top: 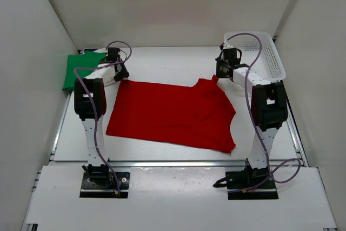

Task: Fold and stack the t-shirts
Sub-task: Grap the side of the flattened tshirt furthest away from the robot with both arms

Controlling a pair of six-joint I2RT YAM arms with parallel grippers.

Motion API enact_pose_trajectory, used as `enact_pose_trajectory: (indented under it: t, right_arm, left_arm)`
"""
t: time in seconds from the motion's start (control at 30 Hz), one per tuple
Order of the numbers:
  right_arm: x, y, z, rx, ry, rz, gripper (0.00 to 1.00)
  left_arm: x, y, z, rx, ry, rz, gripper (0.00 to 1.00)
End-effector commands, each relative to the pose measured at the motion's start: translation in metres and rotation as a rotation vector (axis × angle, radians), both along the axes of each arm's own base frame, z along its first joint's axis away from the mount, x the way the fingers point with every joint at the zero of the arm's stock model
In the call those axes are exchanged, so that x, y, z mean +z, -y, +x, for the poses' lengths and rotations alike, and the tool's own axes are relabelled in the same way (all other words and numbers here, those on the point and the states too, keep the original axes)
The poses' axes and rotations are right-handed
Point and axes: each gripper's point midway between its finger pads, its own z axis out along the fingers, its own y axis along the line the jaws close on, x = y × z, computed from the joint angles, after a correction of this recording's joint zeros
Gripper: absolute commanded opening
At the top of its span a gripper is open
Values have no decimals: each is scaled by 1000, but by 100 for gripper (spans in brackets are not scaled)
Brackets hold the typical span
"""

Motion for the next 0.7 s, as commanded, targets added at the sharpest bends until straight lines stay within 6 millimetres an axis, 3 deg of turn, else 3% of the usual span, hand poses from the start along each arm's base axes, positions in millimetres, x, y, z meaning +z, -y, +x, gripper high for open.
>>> enact_pose_trajectory:
  t: [0.0, 0.17, 0.27, 0.4, 0.57, 0.6, 0.67]
  right_arm:
    - [31, -3, 4, 8, 82, 72, 0]
    - [31, -5, 0, 13, 74, 89, 0]
    - [35, -7, -1, 23, 83, 104, 0]
    - [31, -7, -3, 24, 82, 119, 0]
    - [33, -11, -7, 40, 81, 119, 1]
    - [32, -13, -8, 46, 83, 122, 0]
    - [30, -12, -9, 45, 76, 125, 0]
  left_arm:
    - [8, -5, -9, -3, -59, 9, 43]
    - [10, -17, -16, 33, -37, -9, 52]
    - [19, -17, -18, 38, -7, -13, 53]
    - [22, -25, -18, 49, -15, 33, 46]
    - [37, -20, -20, 63, 78, -9, 52]
    - [41, -33, -20, 92, 91, -15, 52]
    - [40, -37, -22, 115, 99, -43, 52]
